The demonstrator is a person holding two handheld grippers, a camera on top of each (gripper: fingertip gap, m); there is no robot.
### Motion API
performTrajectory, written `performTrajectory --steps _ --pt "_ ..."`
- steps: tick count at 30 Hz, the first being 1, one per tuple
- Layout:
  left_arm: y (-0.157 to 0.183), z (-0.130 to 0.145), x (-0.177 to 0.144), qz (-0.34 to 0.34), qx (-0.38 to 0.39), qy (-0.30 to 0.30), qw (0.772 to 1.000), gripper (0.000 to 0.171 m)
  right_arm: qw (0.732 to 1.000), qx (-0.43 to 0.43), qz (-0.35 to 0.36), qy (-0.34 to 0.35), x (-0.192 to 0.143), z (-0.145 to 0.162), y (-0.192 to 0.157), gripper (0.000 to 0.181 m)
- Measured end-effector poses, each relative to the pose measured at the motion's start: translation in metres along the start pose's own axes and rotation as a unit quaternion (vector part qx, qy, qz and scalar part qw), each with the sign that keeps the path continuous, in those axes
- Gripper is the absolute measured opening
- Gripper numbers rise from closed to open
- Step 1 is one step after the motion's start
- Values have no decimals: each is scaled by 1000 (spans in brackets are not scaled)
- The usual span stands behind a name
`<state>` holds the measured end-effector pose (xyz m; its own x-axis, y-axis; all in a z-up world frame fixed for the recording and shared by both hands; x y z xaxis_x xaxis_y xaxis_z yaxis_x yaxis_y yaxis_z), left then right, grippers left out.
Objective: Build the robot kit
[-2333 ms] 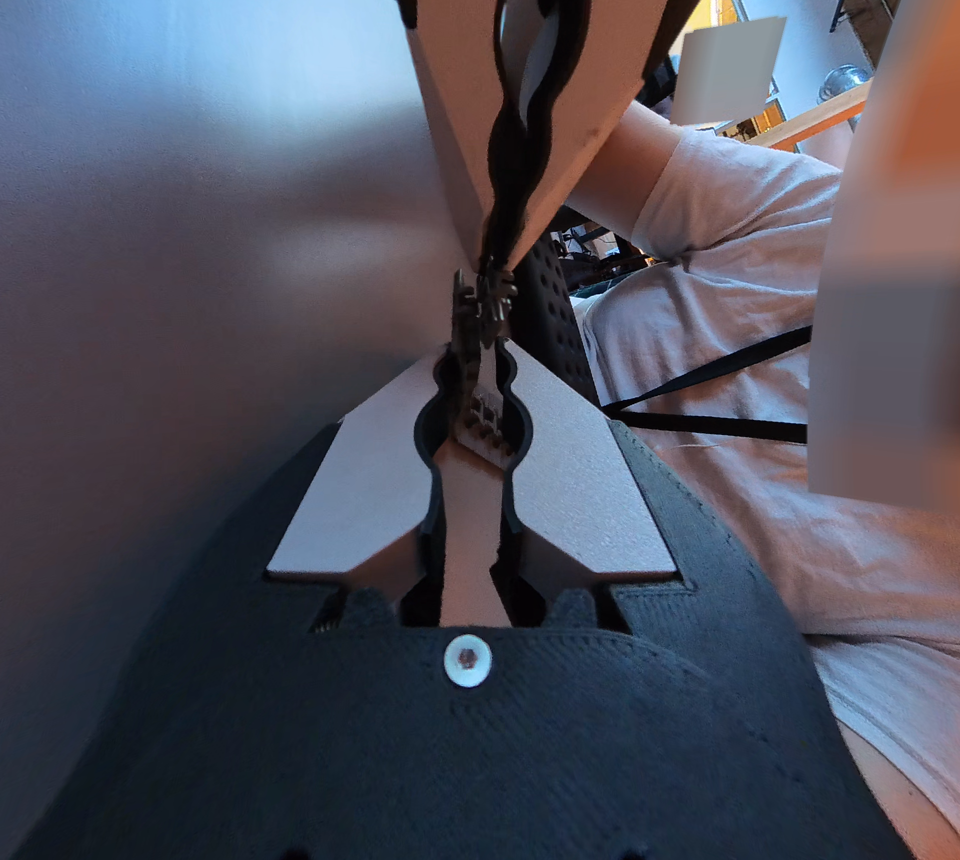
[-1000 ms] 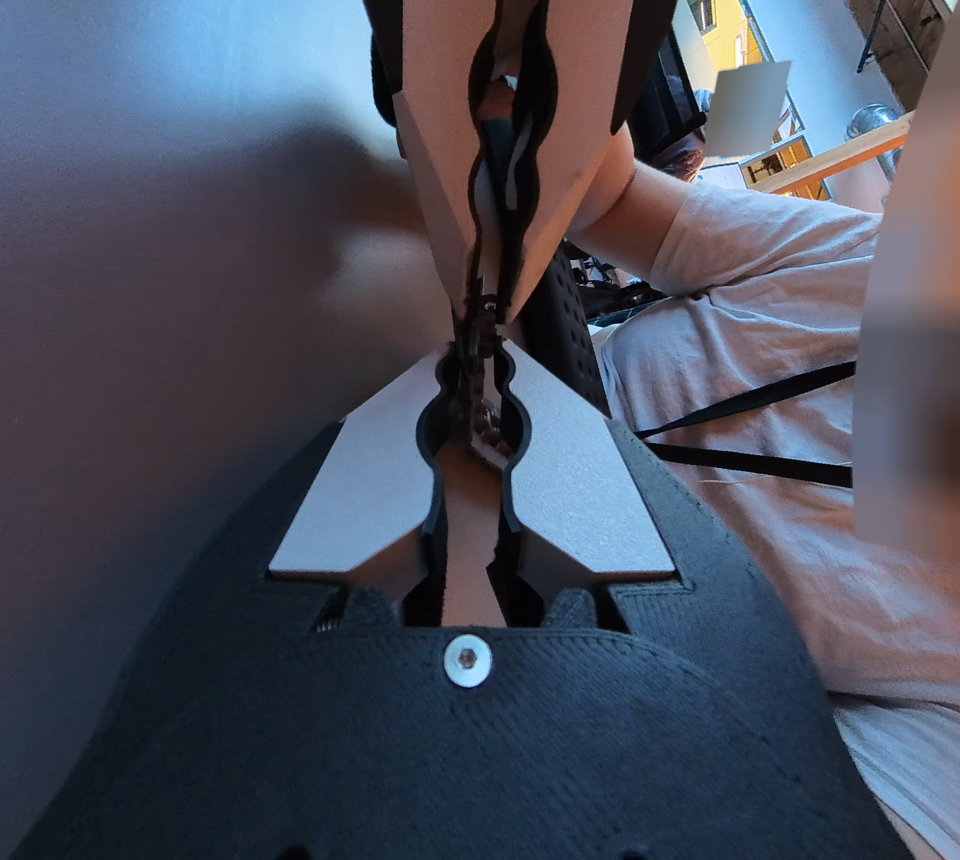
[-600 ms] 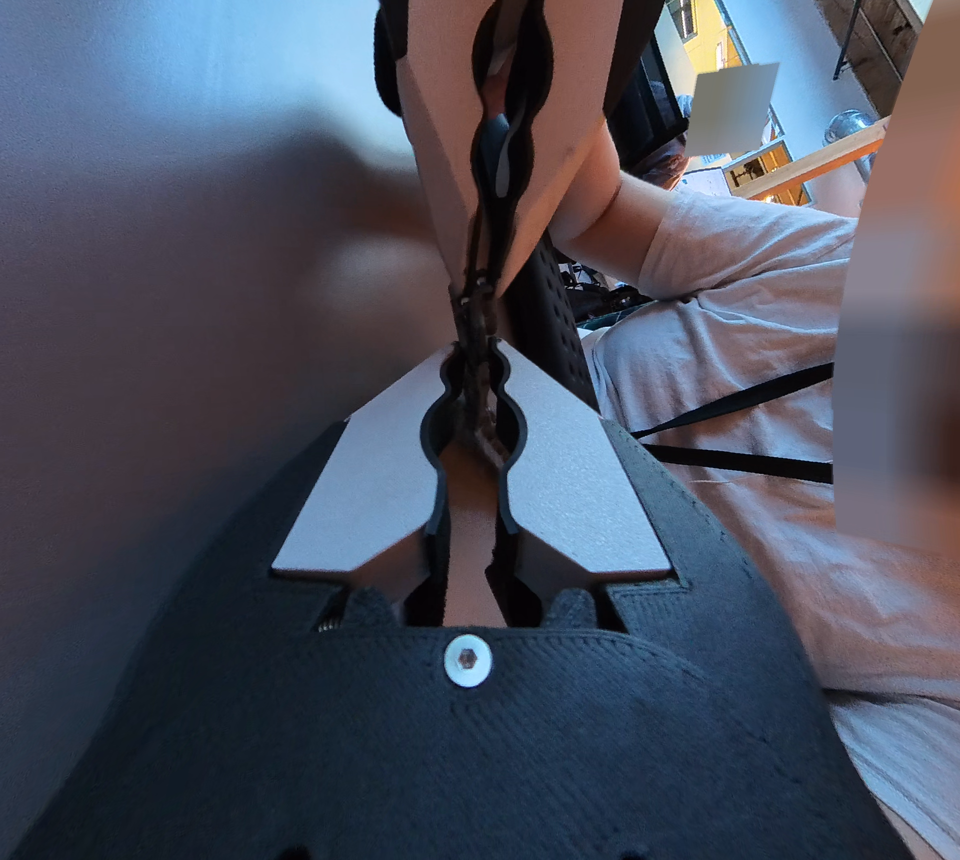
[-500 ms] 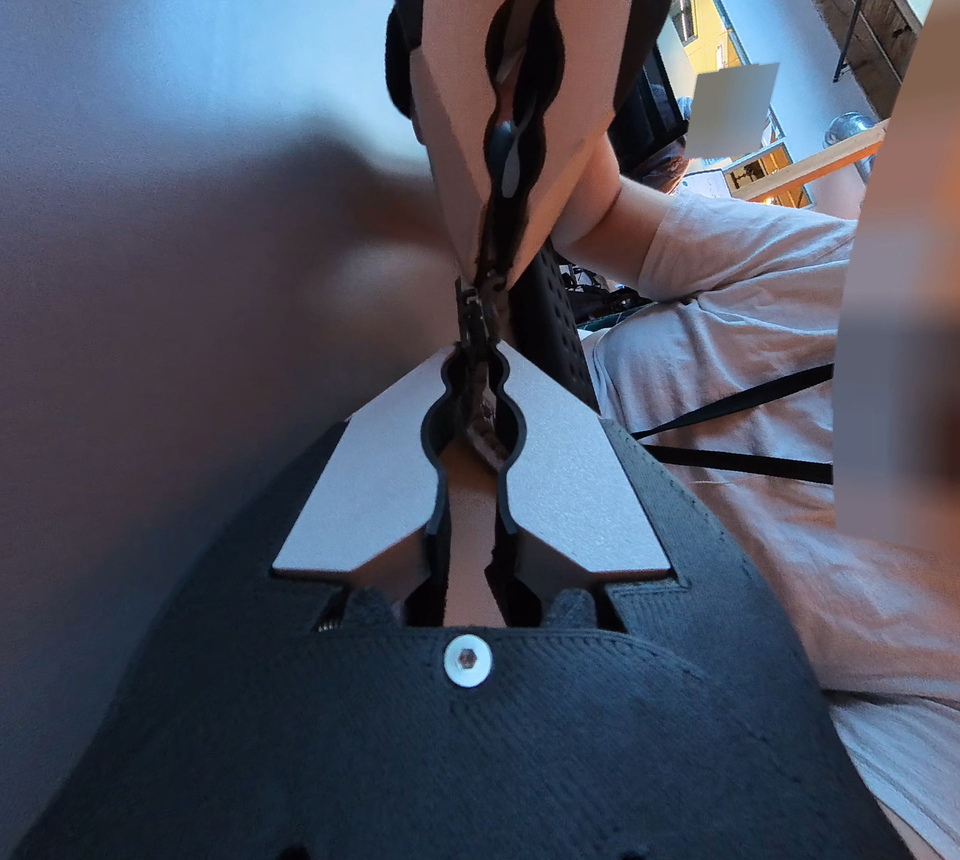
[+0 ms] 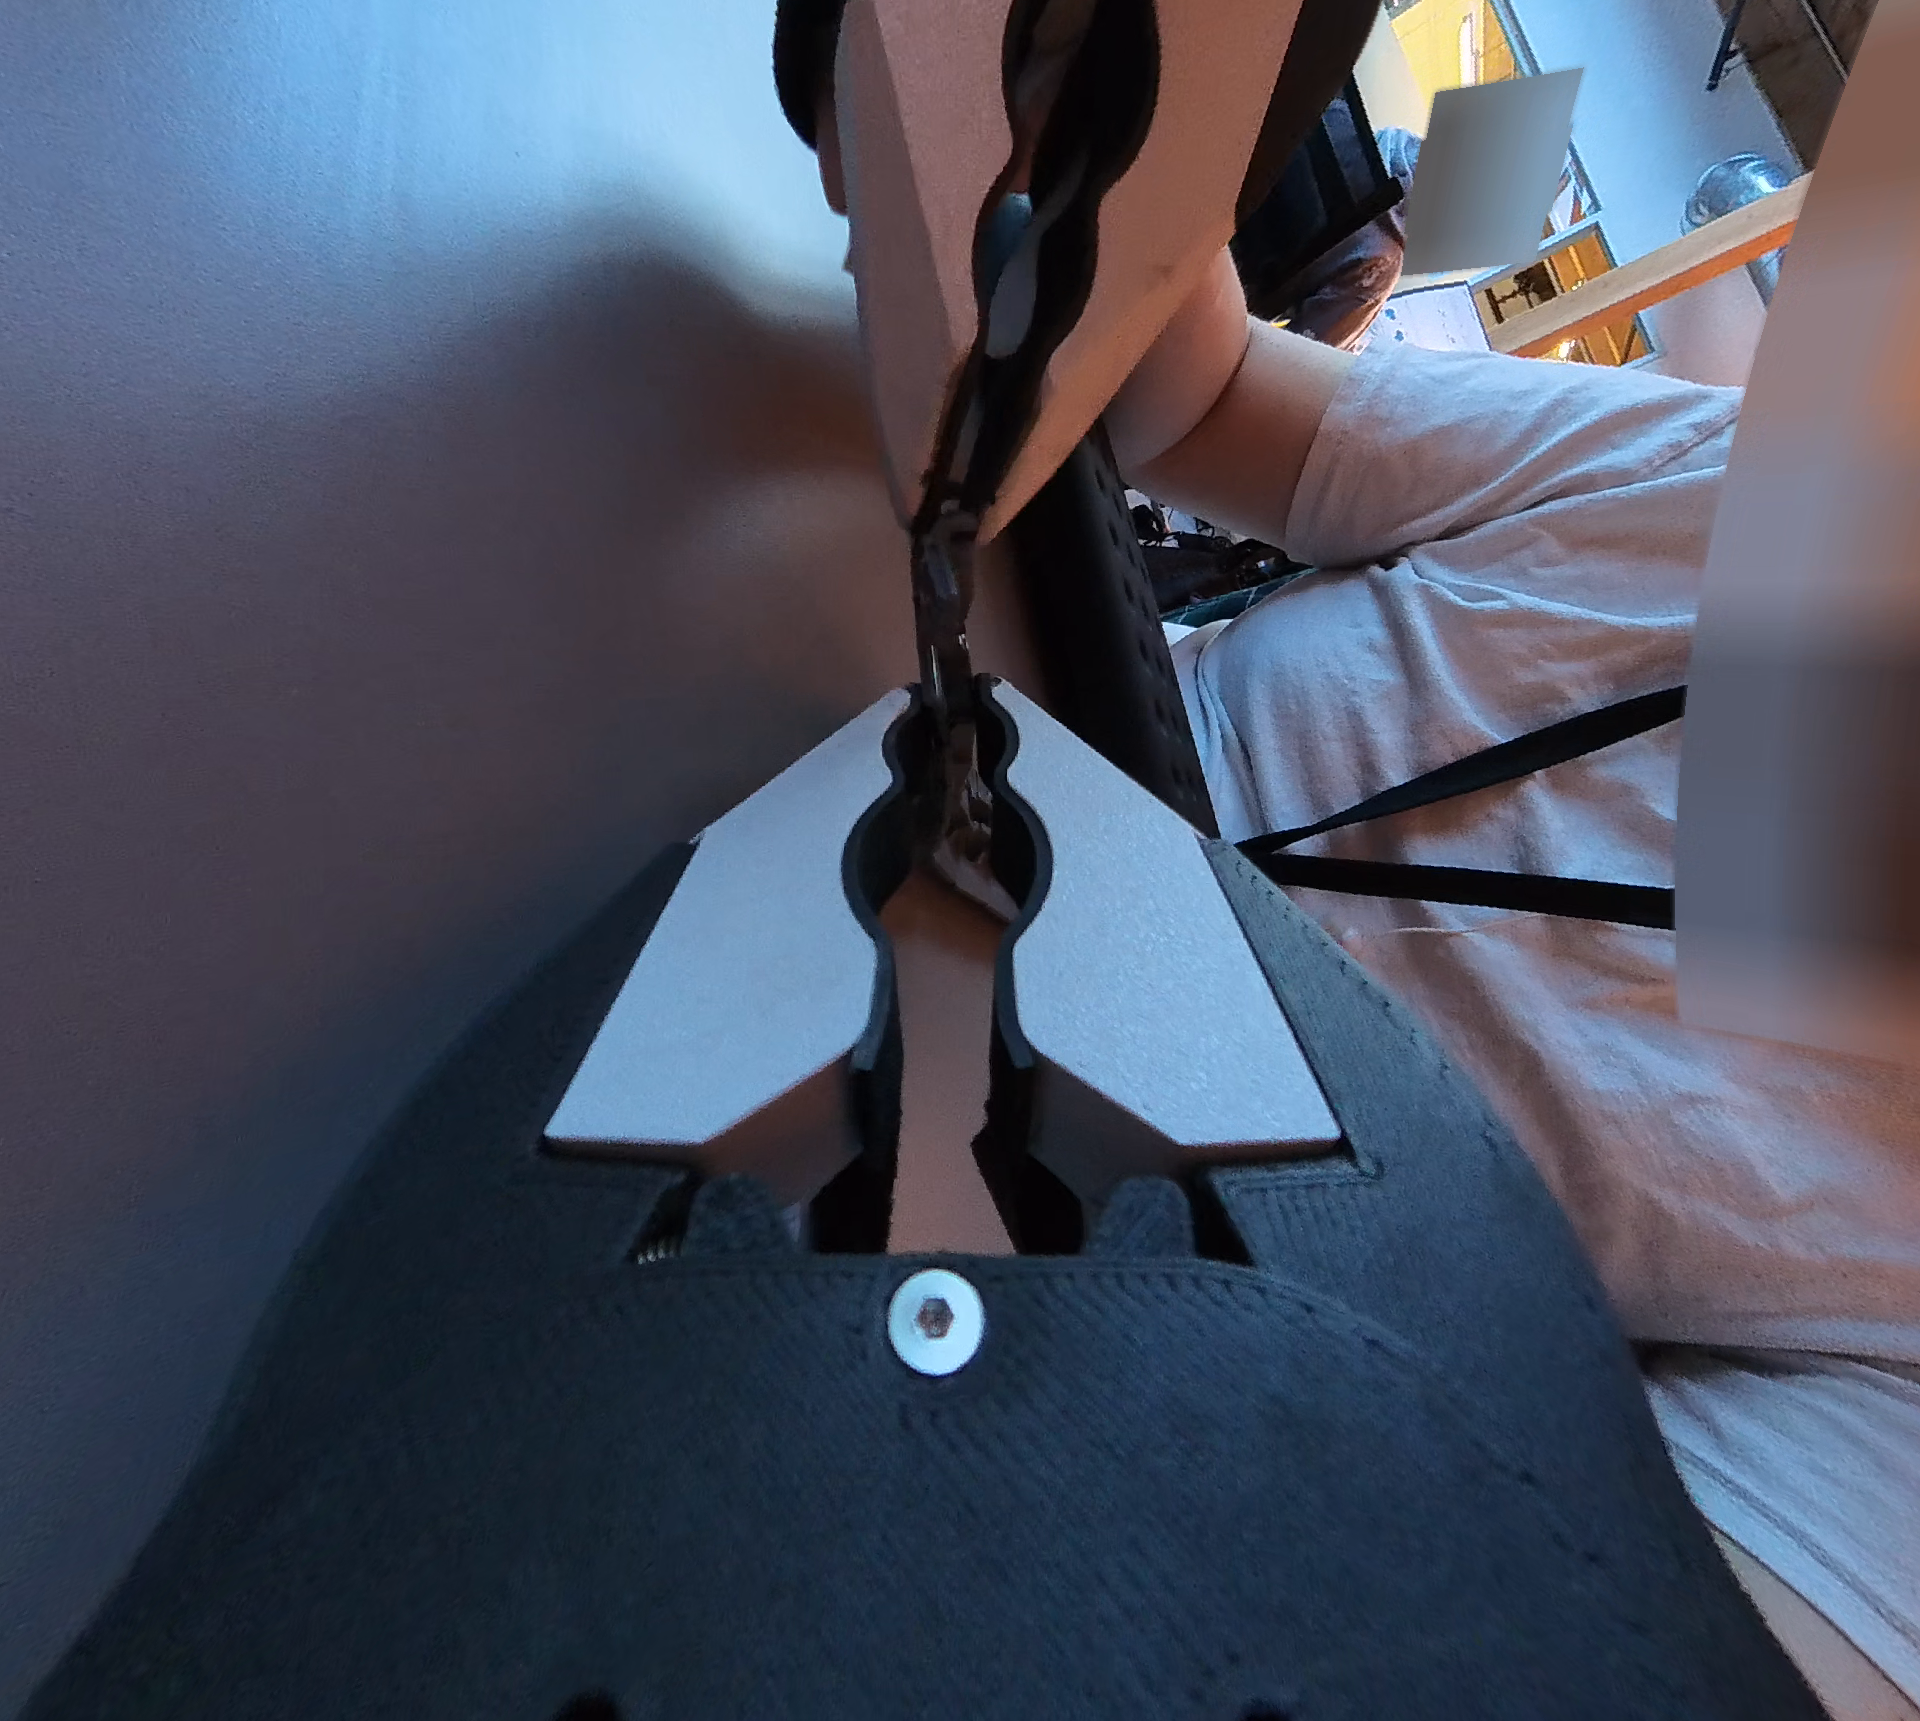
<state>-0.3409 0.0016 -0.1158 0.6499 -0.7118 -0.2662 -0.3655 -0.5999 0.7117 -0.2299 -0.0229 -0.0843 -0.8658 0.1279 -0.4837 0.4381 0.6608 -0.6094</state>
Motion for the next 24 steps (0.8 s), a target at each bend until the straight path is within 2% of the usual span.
performTrajectory --steps 4,14,20,24 --pt "-1 -1 -1 -1 -4 5 1000 6 1000 0 -10 17 -3 -3 -4 3" --pt "1 1 1 1 7 -6 1000 7 1000 -17 1 -16 5 2 -4 3" --pt "2 -4 -1 25 -10 24 999 20 1000 -18 7 -9 3 1 -4 3" --pt "0 -6 -3 24 -24 38 999 19 1000 -21 6 -10 4 2 -4 3"
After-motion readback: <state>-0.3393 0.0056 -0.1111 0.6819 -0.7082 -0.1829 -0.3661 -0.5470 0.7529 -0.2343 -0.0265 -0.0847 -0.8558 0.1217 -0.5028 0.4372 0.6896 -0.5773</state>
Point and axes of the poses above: each gripper's, where its closed fingertips meet, x out along the fingers, z out of its underside, y = z × x across the jaws, the point moved 7 cm from there along -x, back along the fingers, and after that the axes turned 10 degrees about x, right-handed, at the moved point
